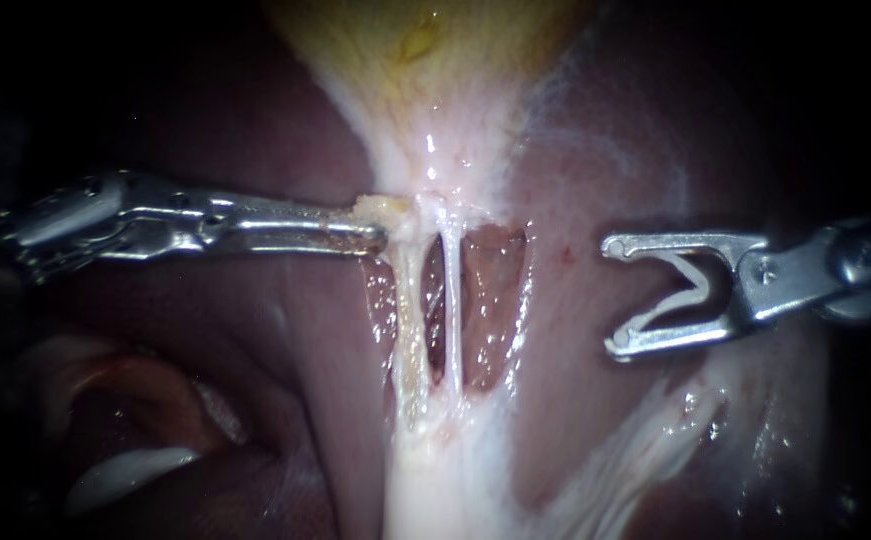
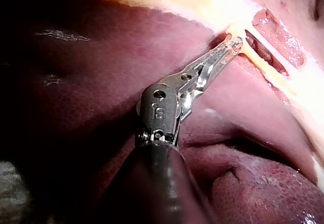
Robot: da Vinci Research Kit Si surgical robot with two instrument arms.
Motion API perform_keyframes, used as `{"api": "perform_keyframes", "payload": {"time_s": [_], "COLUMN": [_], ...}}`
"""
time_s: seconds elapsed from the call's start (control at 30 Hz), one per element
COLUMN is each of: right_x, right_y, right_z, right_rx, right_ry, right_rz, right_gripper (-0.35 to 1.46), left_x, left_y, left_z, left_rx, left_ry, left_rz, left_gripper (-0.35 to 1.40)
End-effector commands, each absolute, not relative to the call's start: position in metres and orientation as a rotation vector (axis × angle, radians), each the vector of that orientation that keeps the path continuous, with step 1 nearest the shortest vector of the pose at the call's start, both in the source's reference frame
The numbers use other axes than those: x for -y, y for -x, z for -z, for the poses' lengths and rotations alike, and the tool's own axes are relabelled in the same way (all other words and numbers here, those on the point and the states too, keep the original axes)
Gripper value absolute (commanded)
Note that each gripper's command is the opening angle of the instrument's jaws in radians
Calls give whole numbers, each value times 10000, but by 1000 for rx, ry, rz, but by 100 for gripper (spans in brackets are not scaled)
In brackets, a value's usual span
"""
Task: Grabbing gallbladder
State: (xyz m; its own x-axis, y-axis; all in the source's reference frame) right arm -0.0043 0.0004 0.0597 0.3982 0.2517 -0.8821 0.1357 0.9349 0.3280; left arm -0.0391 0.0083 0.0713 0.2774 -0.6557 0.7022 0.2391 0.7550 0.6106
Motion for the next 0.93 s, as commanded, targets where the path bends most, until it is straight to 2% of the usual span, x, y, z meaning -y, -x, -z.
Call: {"api": "perform_keyframes", "payload": {"time_s": [0.03,0.43,0.93], "right_x": [-4,-4,-5], "right_y": [43,43,42], "right_z": [-598,-598,-598], "right_rx": [-1167,-1167,-1167], "right_ry": [-377,-377,-377], "right_rz": [-76,-76,-76], "right_gripper": [45,45,44], "left_x": [-85,-110,-109], "left_y": [388,351,348], "left_z": [-709,-649,-653], "left_rx": [1143,1170,1165], "left_ry": [-433,-440,-432], "left_rz": [624,681,688], "left_gripper": [-35,-35,-35]}}
